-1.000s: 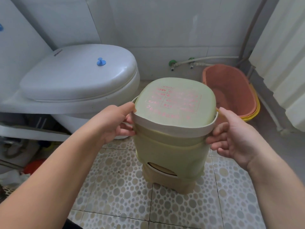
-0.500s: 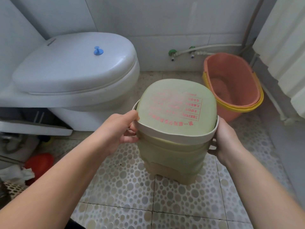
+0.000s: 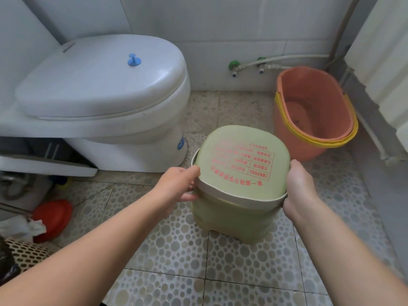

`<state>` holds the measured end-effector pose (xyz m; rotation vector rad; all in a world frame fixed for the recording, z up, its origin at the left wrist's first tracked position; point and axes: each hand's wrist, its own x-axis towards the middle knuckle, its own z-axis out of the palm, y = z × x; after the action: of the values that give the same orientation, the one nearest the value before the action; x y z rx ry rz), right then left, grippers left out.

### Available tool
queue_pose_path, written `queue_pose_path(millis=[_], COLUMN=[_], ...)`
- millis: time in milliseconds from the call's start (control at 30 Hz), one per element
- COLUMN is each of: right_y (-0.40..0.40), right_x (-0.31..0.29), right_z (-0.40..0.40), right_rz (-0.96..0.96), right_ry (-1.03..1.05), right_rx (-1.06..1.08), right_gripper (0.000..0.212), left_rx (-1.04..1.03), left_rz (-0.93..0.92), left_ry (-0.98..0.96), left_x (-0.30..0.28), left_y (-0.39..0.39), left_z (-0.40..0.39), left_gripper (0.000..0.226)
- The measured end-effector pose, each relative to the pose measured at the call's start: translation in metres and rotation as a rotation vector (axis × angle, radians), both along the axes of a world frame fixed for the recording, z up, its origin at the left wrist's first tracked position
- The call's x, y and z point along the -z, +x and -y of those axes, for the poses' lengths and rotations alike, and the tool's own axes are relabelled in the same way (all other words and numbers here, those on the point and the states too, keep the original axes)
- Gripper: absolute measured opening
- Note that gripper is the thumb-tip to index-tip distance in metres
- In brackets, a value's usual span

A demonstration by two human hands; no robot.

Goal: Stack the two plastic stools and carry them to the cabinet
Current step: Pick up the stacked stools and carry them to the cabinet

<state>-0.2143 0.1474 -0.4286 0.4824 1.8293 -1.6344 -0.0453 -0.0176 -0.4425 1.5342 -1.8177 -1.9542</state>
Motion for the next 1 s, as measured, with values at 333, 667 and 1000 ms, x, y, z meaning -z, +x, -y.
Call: queue_pose_path(millis=[333,667,1000], right_y=[-0.001,-0.006,-0.016], right_x=[0.015,0.046,0.077], right_z=[0.003,0.014,0.02], right_rz=[-0.005,-0.037,-0.095], right_ry=[0.063,0.208,0.307], right_rx=[-0.12,-0.242,-0.29], right_gripper=[0.04,0.053,0.076], left_rx=[-0.025,0.0,0.112], left_rz=[0.019,0.015,0.073], left_ry=[0.043,0.073,-0.053], left_x=[0.032,0.052,0.062], left_y=[0.002,0.008,0.007], left_z=[-0.001,-0.004,0.004], left_gripper=[0.048,0.023,0.021])
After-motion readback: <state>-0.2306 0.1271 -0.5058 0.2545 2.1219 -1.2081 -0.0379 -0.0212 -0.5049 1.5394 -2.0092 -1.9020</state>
